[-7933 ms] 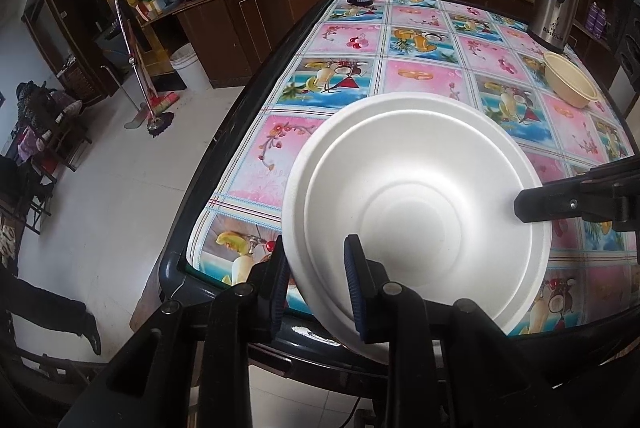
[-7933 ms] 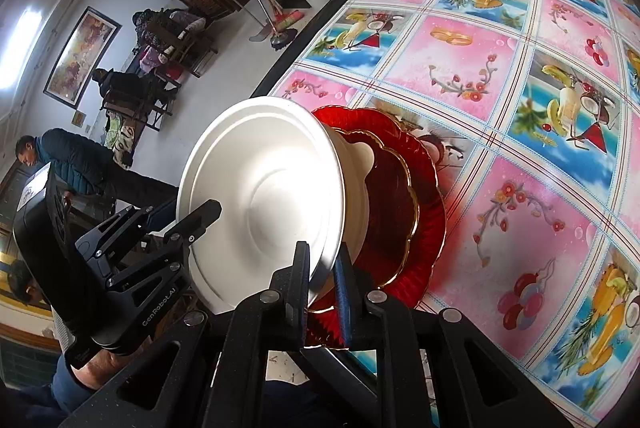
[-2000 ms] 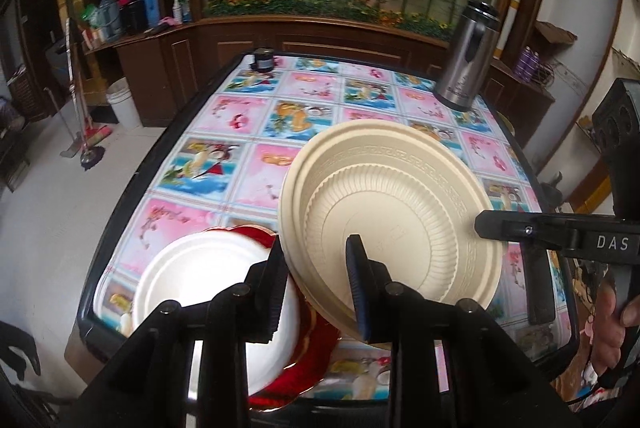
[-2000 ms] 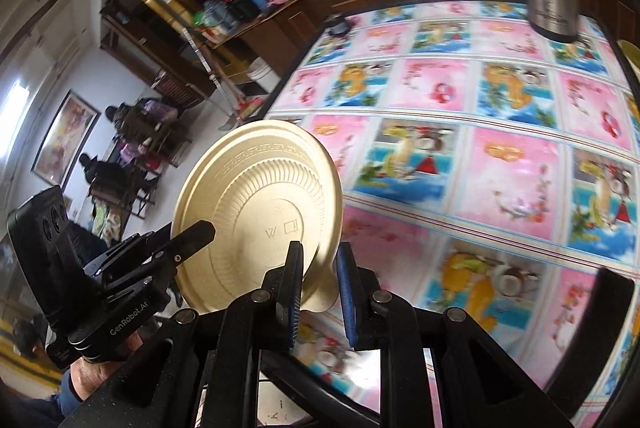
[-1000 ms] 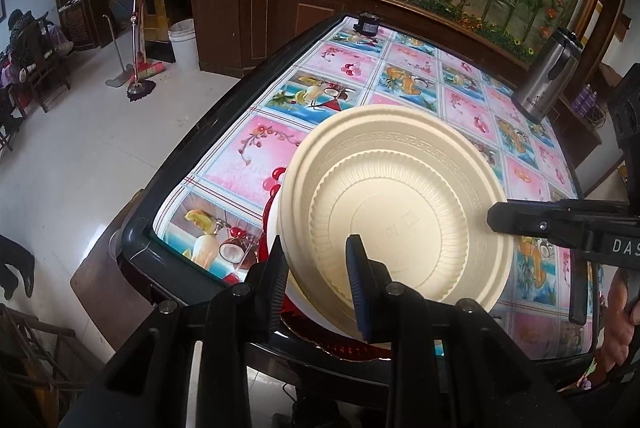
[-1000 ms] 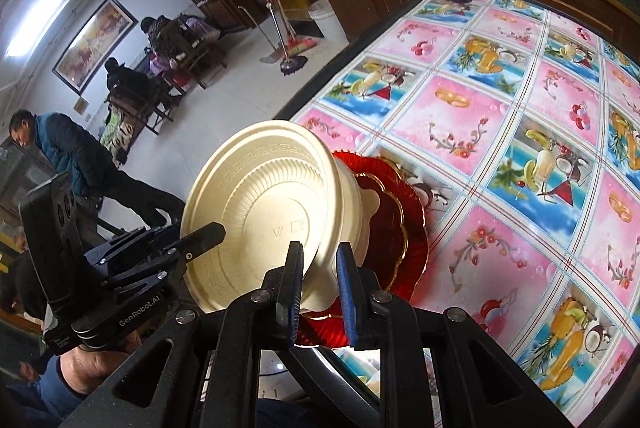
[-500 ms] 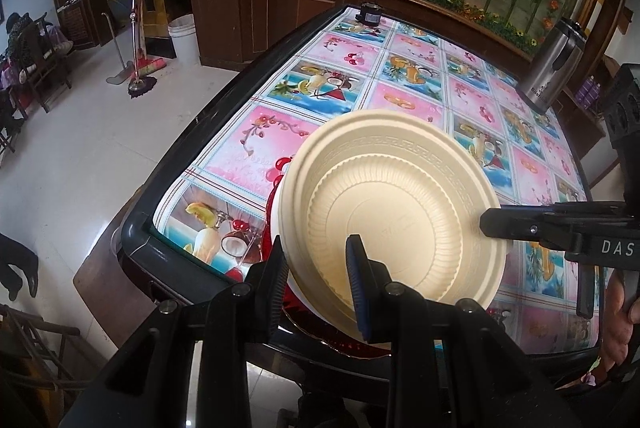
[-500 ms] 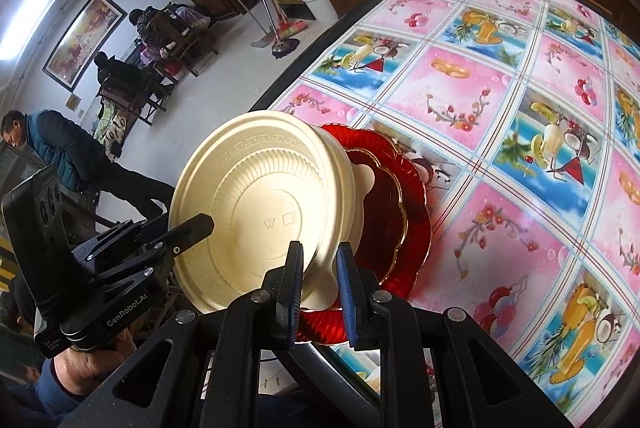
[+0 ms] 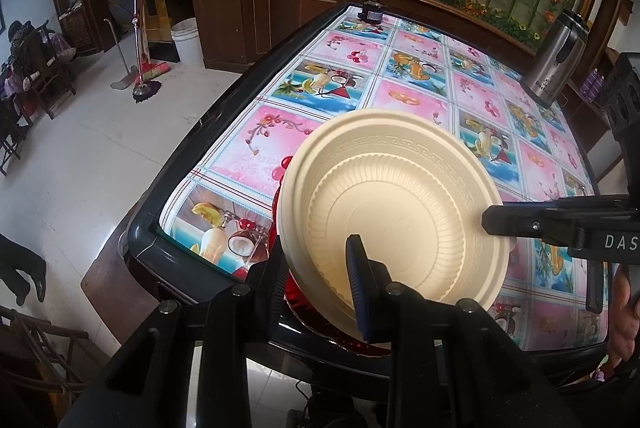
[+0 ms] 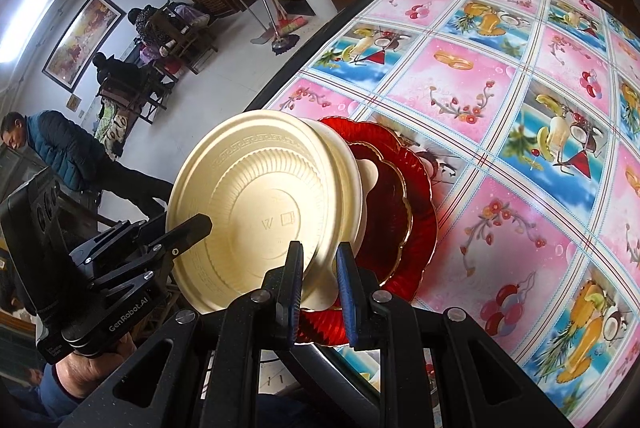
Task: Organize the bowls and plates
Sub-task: 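Lift and carry the small beige bowl to the stack with the left gripper, then lower the small beige bowl into the white foam bowl and open the left gripper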
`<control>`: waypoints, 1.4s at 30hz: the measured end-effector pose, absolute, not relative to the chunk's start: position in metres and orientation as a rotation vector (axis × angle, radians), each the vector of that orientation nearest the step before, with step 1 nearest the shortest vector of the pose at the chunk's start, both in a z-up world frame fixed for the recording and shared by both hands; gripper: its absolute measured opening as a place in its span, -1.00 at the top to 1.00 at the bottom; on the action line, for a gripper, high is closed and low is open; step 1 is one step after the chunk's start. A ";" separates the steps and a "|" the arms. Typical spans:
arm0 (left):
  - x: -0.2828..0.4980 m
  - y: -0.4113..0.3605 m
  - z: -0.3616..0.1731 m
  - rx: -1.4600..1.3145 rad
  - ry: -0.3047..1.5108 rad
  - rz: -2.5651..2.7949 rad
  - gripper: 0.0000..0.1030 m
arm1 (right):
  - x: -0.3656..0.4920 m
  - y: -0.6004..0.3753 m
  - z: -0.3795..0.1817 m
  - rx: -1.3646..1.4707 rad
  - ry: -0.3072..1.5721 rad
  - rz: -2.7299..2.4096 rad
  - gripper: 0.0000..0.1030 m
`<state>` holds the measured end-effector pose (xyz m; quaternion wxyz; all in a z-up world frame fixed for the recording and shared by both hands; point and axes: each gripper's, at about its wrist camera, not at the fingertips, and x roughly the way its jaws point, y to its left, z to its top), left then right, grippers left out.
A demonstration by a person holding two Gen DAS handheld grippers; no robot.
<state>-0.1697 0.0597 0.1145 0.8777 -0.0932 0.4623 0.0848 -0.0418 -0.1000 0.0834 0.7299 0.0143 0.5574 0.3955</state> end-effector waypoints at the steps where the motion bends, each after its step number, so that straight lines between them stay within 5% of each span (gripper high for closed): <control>1: -0.170 0.059 0.114 -0.193 0.965 0.177 0.48 | -0.042 -0.100 0.083 0.031 1.228 0.871 0.64; 42: -0.170 0.058 0.114 -0.182 0.967 0.184 0.48 | -0.044 -0.098 0.083 0.031 1.219 0.875 0.61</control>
